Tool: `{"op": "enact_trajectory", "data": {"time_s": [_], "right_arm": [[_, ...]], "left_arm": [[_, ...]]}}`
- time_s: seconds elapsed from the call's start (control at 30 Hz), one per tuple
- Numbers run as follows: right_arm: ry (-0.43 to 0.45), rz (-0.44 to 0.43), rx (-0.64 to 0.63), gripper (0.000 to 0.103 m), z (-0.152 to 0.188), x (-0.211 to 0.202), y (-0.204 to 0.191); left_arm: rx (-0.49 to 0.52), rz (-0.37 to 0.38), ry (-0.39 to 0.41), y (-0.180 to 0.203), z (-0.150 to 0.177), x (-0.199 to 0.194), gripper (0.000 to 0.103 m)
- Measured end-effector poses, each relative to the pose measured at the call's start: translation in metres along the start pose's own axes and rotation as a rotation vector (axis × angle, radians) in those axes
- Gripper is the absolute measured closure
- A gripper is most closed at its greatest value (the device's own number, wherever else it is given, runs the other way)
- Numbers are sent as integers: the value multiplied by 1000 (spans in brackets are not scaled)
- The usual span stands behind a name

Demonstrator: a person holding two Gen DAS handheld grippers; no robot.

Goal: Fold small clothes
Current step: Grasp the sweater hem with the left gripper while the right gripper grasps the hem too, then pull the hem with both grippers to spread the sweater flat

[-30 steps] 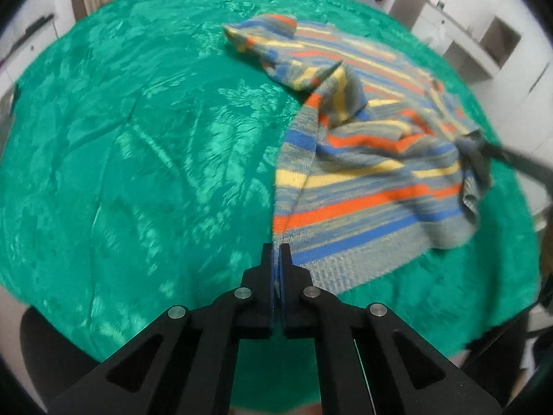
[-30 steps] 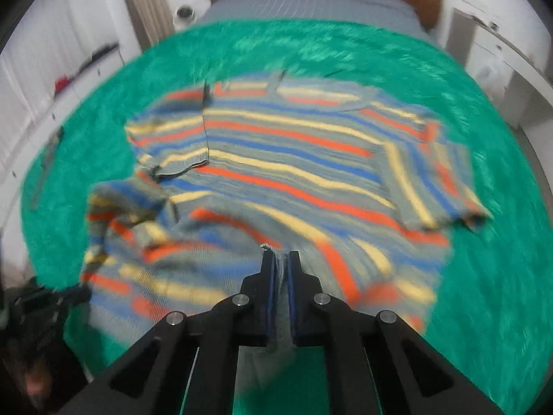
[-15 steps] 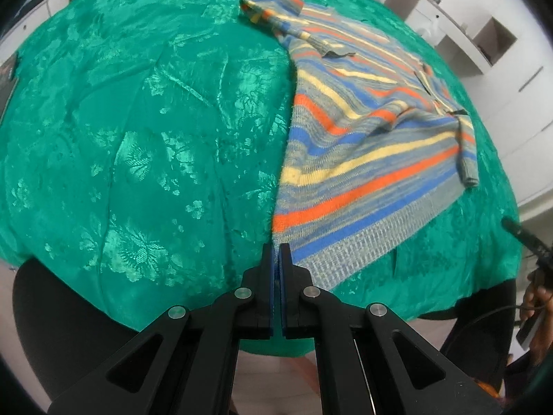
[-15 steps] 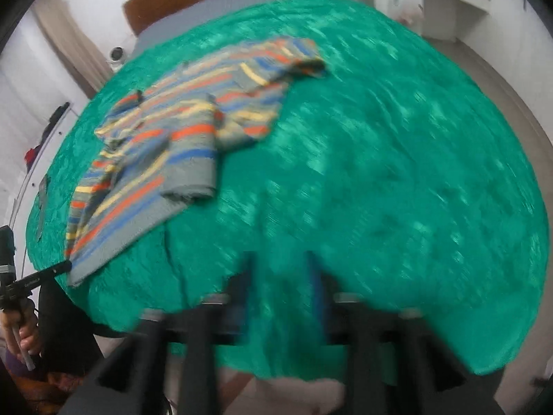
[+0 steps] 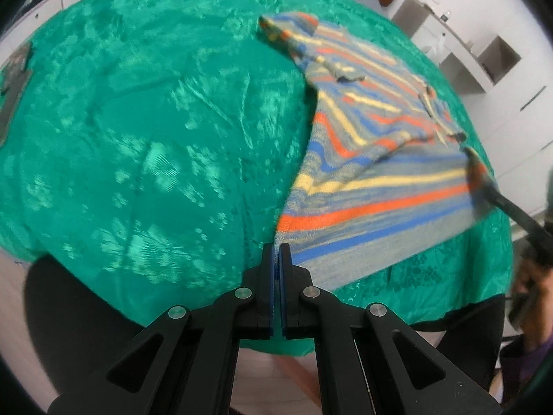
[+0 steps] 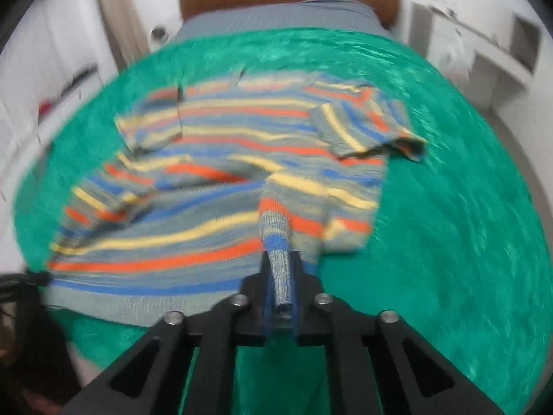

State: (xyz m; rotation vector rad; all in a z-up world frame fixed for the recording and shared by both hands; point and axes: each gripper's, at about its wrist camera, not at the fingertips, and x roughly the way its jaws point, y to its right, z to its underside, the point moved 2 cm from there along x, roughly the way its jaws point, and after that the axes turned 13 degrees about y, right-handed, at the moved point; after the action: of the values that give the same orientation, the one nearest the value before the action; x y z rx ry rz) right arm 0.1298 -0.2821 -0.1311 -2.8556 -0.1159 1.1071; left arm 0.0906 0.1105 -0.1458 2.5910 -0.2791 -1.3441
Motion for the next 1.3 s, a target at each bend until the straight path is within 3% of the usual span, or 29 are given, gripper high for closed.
{"op": "enact_trajectory", "data": {"time_s": [0.13,0.2,0.27,0.43,0.53,0.63,0.77,0.83,0.9,1.0,1.13,1.17,1.2,1.3], "right_arm": [[-48,-172,270,96,13,-67,35],[-85,-205,379,96,32,-82,47],[-144,-209,499,96,64,-84,60],[-270,-153,644,97,123,-52,69],[-298,-82,640,97,134,-32,69],[-309,-50,648,97,135,-19,70],[-319,-17,637,92,136,-14,70],[-317,-6,620,72,138,-22,72],[-310,21,596,59,138,-37,76],[-262,29,539,56,128,-55,75],[-221,-21,457,48,116,-53,63],[-230,-18,437,48,116,-46,60],[-252,-20,420,48,119,-36,58],[-310,-15,395,98,129,-24,58]], "left_arm": [[29,48,-7,2,-5,-18,103],[69,40,-22,5,-2,-23,103],[99,27,-45,8,4,-22,103],[150,-77,-100,1,21,-4,103],[144,-164,-130,-13,29,11,103],[70,-151,-171,-26,36,26,103],[7,-97,-131,-32,36,17,99],[-12,-59,-101,-35,34,7,95],[-2,-17,-76,-32,31,-1,75],[51,5,-63,-23,32,2,53],[121,9,-83,4,31,22,53],[126,7,-91,7,30,30,62],[130,8,-104,9,31,35,98],[144,0,-112,13,34,39,100]]}}
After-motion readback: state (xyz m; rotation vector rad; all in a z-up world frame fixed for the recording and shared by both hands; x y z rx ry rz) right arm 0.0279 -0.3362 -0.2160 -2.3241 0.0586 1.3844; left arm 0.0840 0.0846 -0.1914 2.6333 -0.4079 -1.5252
